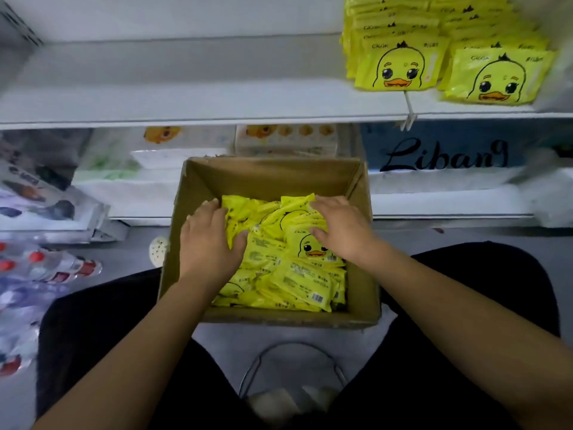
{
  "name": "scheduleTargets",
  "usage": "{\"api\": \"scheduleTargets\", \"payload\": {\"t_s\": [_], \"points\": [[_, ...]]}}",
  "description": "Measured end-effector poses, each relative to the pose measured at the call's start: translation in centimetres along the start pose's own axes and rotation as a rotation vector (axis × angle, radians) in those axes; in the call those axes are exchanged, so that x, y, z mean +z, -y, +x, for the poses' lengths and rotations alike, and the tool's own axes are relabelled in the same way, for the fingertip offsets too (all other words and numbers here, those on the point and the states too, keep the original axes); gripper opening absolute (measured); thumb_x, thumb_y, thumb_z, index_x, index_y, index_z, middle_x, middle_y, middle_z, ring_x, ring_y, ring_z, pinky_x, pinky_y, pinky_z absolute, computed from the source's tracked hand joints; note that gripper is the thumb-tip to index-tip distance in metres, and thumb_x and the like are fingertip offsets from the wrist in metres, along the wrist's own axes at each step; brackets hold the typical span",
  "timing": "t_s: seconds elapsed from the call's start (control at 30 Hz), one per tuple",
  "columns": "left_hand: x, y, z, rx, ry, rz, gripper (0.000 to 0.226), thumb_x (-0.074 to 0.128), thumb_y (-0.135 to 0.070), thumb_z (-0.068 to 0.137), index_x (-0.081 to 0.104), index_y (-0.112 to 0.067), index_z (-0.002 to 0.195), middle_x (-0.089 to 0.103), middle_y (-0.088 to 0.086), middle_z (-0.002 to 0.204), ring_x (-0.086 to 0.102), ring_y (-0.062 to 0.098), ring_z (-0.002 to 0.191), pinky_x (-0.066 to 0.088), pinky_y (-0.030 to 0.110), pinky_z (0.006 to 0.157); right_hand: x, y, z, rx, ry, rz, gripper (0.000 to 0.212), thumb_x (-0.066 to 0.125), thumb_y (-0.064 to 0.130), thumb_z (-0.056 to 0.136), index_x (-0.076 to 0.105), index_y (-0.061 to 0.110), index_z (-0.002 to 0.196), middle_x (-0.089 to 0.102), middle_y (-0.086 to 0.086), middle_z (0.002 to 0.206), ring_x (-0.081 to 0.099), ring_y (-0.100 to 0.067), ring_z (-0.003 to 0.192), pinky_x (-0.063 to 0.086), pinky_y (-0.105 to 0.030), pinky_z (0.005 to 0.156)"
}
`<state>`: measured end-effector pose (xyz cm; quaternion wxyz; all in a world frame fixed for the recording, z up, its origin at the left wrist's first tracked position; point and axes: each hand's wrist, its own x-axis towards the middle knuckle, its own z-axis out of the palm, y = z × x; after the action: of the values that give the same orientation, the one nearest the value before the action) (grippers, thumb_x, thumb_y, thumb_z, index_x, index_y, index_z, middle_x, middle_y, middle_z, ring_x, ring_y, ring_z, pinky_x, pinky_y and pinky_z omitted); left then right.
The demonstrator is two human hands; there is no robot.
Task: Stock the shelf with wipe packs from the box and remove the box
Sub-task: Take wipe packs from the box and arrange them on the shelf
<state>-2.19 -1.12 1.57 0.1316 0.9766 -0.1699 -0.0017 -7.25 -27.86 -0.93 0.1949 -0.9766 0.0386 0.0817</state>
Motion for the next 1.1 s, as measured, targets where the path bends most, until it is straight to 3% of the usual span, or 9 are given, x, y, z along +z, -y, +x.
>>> {"api": "scheduleTargets", "payload": {"t_s": [0.13,0.23,0.33,0.6,0.77,0.93,1.1], "points": [[1.7,3.4,-4.0,-0.144,0.002,0.059,0.074,0.049,-0.056,0.086,0.053,-0.002,0.136,0.031,0.025,0.159,0.026,0.042,0.149,0.023,0.060,0.118,3.6,0.9,0.1,0.006,0.189,-0.010,0.062,0.066,0.038,0.095,0.045,0.015,0.149,0.044,-0.005,0.155,0.036,-0.029,0.139,0.039,-0.043,0.110],[3.1,5.1,-6.1,-0.166,0.016,0.095,0.073,0.045,-0.058,0.089,0.055,-0.001,0.133,0.020,0.027,0.164,0.027,0.050,0.145,0.029,0.062,0.112,5.4,1.1,1.1,0.037,0.231,-0.030,0.061,0.068,0.036,0.094,0.047,0.016,0.147,0.048,-0.005,0.151,0.037,-0.028,0.139,0.041,-0.042,0.109],[3.7,5.4,-6.5,-0.179,-0.012,0.102,0.068,0.045,-0.059,0.092,0.059,-0.005,0.130,0.015,0.022,0.167,0.030,0.048,0.141,0.035,0.061,0.106,6.6,0.8,2.3,0.087,0.254,-0.072,0.065,0.069,0.034,0.092,0.043,0.016,0.149,0.044,-0.005,0.154,0.035,-0.028,0.142,0.039,-0.041,0.111],[3.9,5.3,-6.4,-0.215,0.029,0.138,0.065,0.038,-0.062,0.094,0.059,-0.012,0.128,0.000,0.015,0.170,0.023,0.045,0.144,0.030,0.058,0.109,8.3,-0.4,5.1,0.109,0.254,-0.217,0.076,0.077,0.028,0.084,0.039,0.011,0.148,0.035,-0.010,0.157,0.031,-0.031,0.143,0.034,-0.041,0.114],[3.8,5.3,-6.3,-0.236,0.038,0.121,0.059,0.039,-0.061,0.095,0.060,-0.012,0.121,0.000,0.015,0.170,0.022,0.045,0.144,0.028,0.058,0.111,9.0,-0.4,5.8,0.112,0.190,-0.260,0.075,0.081,0.028,0.079,0.045,0.011,0.142,0.042,-0.013,0.143,0.038,-0.032,0.130,0.040,-0.044,0.105],[4.0,5.3,-6.3,-0.253,0.035,0.118,0.056,0.041,-0.061,0.096,0.061,-0.013,0.116,0.001,0.013,0.170,0.023,0.044,0.145,0.028,0.058,0.111,9.5,-0.3,5.7,0.128,0.194,-0.237,0.086,0.086,0.042,0.072,0.045,0.013,0.142,0.039,-0.012,0.138,0.038,-0.032,0.128,0.036,-0.045,0.109],[4.0,5.3,-6.3,-0.252,0.016,0.098,0.057,0.038,-0.061,0.096,0.063,-0.014,0.117,0.003,0.013,0.170,0.024,0.044,0.144,0.029,0.057,0.110,8.9,-0.5,5.5,0.156,0.226,-0.153,0.087,0.089,0.034,0.071,0.044,0.011,0.142,0.039,-0.014,0.134,0.038,-0.033,0.128,0.038,-0.045,0.108]]}}
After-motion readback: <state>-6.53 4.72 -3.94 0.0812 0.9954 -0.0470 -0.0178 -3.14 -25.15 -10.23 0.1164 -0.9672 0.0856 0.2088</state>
